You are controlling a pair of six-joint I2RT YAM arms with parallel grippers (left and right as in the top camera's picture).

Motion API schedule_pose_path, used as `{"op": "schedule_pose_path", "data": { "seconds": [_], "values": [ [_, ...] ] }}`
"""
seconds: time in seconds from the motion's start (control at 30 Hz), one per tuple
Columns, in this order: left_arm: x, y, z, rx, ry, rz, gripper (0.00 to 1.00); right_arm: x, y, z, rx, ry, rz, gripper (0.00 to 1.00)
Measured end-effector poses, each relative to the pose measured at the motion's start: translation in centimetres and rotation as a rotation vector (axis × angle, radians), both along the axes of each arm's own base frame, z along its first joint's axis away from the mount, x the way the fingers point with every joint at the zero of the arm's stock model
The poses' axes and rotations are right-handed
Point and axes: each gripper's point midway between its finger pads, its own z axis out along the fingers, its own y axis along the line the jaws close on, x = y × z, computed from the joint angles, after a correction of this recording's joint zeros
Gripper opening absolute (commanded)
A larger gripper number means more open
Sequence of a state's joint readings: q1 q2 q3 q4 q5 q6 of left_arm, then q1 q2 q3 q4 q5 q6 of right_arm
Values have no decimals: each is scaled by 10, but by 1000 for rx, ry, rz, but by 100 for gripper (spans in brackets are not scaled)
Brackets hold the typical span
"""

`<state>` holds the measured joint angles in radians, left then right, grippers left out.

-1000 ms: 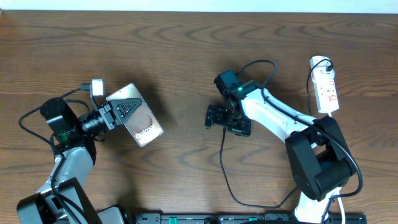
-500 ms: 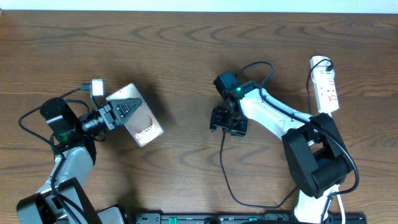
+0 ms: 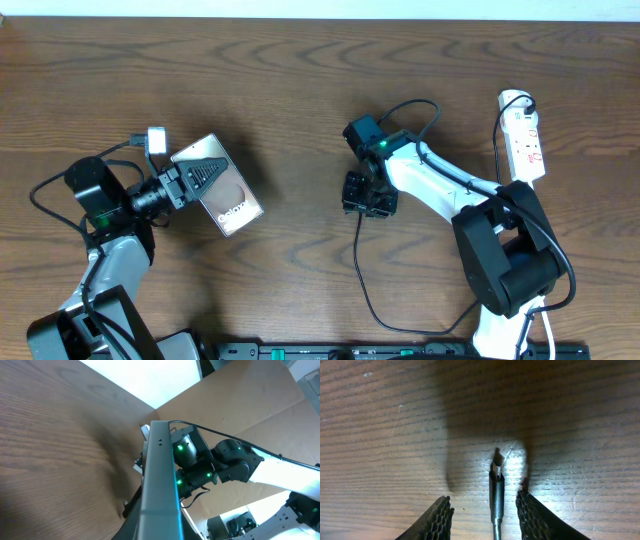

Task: Plug charger to phone and switch on socket
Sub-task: 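Close the right gripper on the cable just behind the plug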

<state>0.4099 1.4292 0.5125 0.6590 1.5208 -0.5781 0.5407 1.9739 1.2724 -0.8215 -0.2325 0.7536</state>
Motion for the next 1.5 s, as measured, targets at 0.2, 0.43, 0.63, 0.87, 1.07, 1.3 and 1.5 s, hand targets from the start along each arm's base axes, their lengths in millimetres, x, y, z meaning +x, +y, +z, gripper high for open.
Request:
{"op": "schedule_pose_path", "data": {
  "seconds": [0.2,0.43,0.63,0.87,1.07,1.3,1.5],
  "values": [
    [0,0,0,0,0,0,7,-1,-2,0,-9,4,0,39],
    [0,0,0,0,0,0,7,-2,-7,-1,-38,5,3,33],
    [0,0,0,0,0,0,7,-1,-9,-2,-51,-1,3,31],
    [0,0,0,0,0,0,7,-1,-11,-3,-60,-4,1,25],
    [0,0,0,0,0,0,7,-1,-11,-3,-63,-6,0,24],
    [0,0,0,0,0,0,7,-2,-10,-3,-65,-6,4,22],
    [0,0,0,0,0,0,8,-3,-9,-3,-66,-4,0,15]
  ]
}}
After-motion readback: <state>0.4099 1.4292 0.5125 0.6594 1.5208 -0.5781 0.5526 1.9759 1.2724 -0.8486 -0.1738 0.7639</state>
